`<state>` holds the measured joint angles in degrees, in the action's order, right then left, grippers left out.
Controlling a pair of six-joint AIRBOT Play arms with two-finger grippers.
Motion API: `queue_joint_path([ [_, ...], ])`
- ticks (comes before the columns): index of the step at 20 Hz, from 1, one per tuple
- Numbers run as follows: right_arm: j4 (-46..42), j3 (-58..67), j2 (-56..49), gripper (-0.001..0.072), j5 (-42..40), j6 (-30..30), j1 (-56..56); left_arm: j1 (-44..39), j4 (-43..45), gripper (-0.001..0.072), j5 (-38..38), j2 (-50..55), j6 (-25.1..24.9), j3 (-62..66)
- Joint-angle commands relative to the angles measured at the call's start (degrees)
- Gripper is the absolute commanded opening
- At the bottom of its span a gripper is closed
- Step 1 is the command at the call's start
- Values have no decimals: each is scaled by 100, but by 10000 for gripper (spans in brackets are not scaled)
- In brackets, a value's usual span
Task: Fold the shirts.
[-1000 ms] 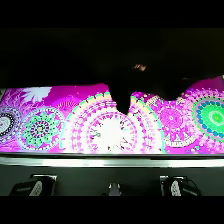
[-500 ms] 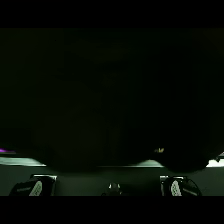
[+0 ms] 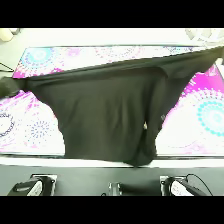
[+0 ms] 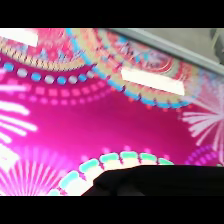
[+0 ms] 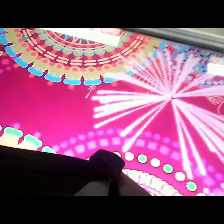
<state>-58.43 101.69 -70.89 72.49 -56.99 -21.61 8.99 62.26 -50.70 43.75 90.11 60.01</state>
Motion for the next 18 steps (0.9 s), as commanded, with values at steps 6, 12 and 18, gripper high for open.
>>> queue_joint_path([
  [6,214,-50,-2636,18,-1711,-35,1185,-315,-841,24,1884,2686,-72,-527],
  [12,-107,-39,-3215,150,-1491,-48,1604,-286,-1003,134,981,3558,-52,-520],
  [18,-1250,61,-2870,382,901,26,682,684,520,455,-1720,3563,-332,37],
])
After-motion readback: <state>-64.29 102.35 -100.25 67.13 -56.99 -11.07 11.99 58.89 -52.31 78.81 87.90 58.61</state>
